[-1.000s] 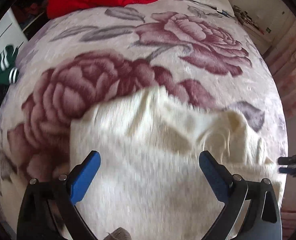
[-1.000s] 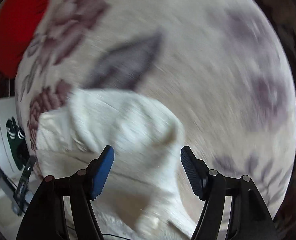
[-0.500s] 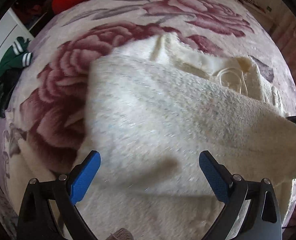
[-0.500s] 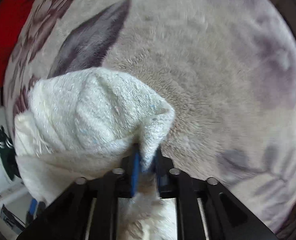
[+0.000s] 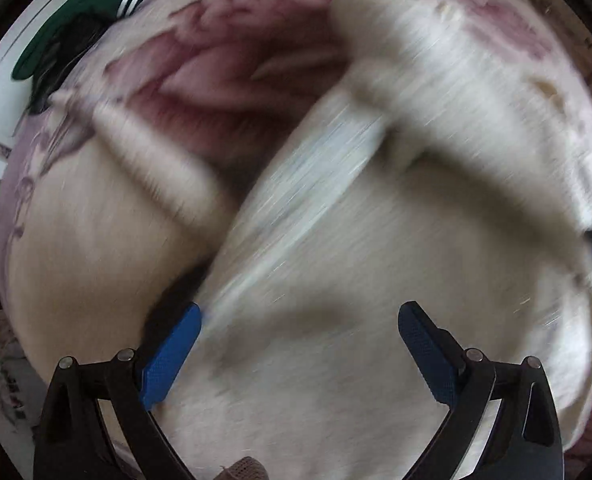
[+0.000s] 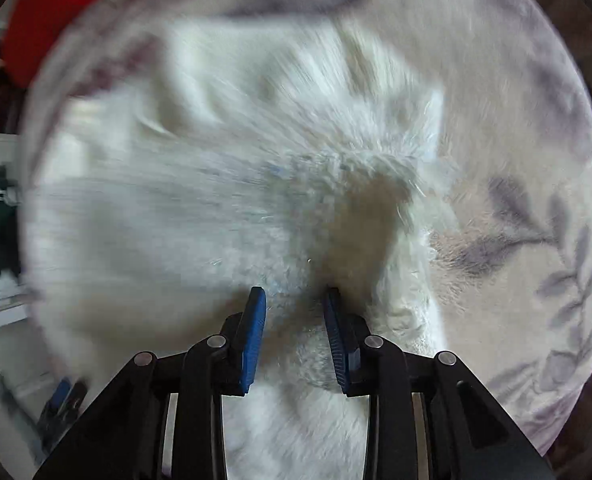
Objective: Fold large clothes
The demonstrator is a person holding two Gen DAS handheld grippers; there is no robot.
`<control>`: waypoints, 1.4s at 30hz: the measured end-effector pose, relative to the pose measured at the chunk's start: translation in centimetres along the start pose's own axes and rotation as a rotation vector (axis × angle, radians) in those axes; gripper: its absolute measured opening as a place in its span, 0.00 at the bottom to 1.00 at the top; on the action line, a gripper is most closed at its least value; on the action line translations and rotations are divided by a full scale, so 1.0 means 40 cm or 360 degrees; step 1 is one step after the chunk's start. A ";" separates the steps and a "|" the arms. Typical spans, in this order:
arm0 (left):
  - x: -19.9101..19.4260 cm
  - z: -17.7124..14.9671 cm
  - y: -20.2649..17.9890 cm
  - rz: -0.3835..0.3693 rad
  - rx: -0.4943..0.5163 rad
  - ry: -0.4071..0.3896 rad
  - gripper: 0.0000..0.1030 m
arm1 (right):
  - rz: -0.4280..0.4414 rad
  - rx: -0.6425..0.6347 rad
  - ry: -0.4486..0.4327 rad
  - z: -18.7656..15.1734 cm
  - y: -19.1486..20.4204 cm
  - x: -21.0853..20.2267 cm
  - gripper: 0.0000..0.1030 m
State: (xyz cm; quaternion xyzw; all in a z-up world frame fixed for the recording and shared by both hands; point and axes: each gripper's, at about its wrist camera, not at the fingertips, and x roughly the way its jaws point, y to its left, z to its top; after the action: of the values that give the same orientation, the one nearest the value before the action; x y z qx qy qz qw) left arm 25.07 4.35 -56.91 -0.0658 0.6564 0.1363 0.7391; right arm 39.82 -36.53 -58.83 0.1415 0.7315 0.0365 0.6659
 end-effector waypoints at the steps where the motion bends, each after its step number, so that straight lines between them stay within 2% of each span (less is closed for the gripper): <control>1: 0.019 -0.014 0.015 0.0029 -0.0001 0.0018 0.98 | 0.0003 0.0037 -0.0001 -0.002 -0.006 0.015 0.31; 3: 0.058 -0.039 0.061 0.0012 -0.0050 0.0067 0.99 | 0.0017 0.0100 -0.0057 -0.021 0.002 -0.019 0.39; 5: 0.061 -0.046 0.094 -0.0056 -0.0117 0.0082 1.00 | 0.0132 0.0146 -0.0113 -0.070 -0.003 -0.093 0.64; 7: 0.031 -0.048 0.097 -0.0051 -0.0104 0.0046 1.00 | 0.0196 0.0177 -0.0140 -0.137 -0.015 -0.161 0.73; 10: -0.031 -0.057 0.080 -0.0099 -0.0082 -0.0036 1.00 | 0.0162 0.0185 -0.0175 -0.228 -0.051 -0.248 0.73; 12: -0.081 -0.071 0.052 -0.0124 -0.0060 -0.0091 1.00 | 0.0071 0.0232 -0.0209 -0.261 -0.117 -0.305 0.73; 14: -0.121 -0.093 0.015 -0.0133 -0.0047 -0.0141 1.00 | -0.0028 0.0266 -0.0200 -0.293 -0.188 -0.319 0.73; 17: -0.153 -0.128 -0.045 -0.0107 -0.0008 -0.0173 1.00 | -0.0092 0.0208 -0.0127 -0.276 -0.258 -0.257 0.73; 21: -0.176 -0.195 -0.162 -0.0043 0.0031 -0.0166 1.00 | -0.0149 -0.0064 -0.0049 -0.172 -0.238 -0.083 0.73; 22: -0.179 -0.221 -0.198 -0.0017 0.0029 -0.0162 1.00 | -0.0158 -0.0136 -0.0072 -0.147 -0.227 -0.052 0.73; 23: -0.181 -0.230 -0.235 0.0002 0.0026 -0.0144 1.00 | -0.0148 -0.0176 -0.0101 -0.134 -0.222 -0.042 0.53; 24: -0.184 -0.218 -0.263 0.0019 0.0024 -0.0126 1.00 | -0.0128 -0.0234 -0.0184 -0.114 -0.218 -0.034 0.29; 25: -0.186 -0.231 -0.290 0.0050 0.0012 -0.0123 1.00 | -0.0102 -0.0193 -0.0254 -0.098 -0.240 -0.037 0.12; 26: -0.193 -0.244 -0.302 0.0068 0.0003 -0.0124 1.00 | 0.0010 -0.0089 -0.0264 -0.088 -0.271 -0.038 0.12; 27: -0.194 -0.263 -0.332 0.0090 -0.0022 -0.0114 1.00 | 0.0168 0.0108 -0.0249 -0.077 -0.336 -0.033 0.12; 29: -0.191 -0.280 -0.364 0.0107 -0.0056 -0.0098 1.00 | 0.0298 0.0259 -0.0207 -0.080 -0.401 -0.014 0.12; 31: -0.186 -0.297 -0.407 0.0111 -0.0062 -0.0057 1.00 | 0.0427 0.0329 -0.0094 -0.091 -0.450 0.024 0.12; 33: -0.197 -0.311 -0.449 0.0068 -0.0026 -0.0054 1.00 | 0.0570 0.0342 0.0039 -0.094 -0.485 0.039 0.21; 35: -0.212 -0.328 -0.504 -0.0020 0.0056 -0.0060 1.00 | 0.0631 0.0291 0.0156 -0.096 -0.515 0.006 0.58; 36: -0.216 -0.342 -0.538 -0.0071 0.0107 -0.0053 1.00 | 0.0629 0.0264 0.0175 -0.101 -0.531 -0.016 0.65; 37: -0.218 -0.351 -0.563 -0.0115 0.0145 -0.0045 1.00 | 0.0639 0.0236 0.0179 -0.108 -0.549 -0.042 0.68; 39: -0.216 -0.393 -0.659 -0.0263 0.0271 0.0007 1.00 | 0.0674 0.0157 0.0202 -0.128 -0.599 -0.103 0.68; 42: -0.190 -0.443 -0.768 -0.0413 0.0373 0.0112 1.00 | 0.0640 0.0097 0.0252 -0.142 -0.678 -0.167 0.71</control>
State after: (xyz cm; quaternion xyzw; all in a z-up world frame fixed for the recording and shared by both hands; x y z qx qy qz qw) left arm 16.26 -30.73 -54.19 -0.0681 0.6792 -0.0402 0.7297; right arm 30.41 -63.44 -58.32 0.3014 0.7394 0.1575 0.5810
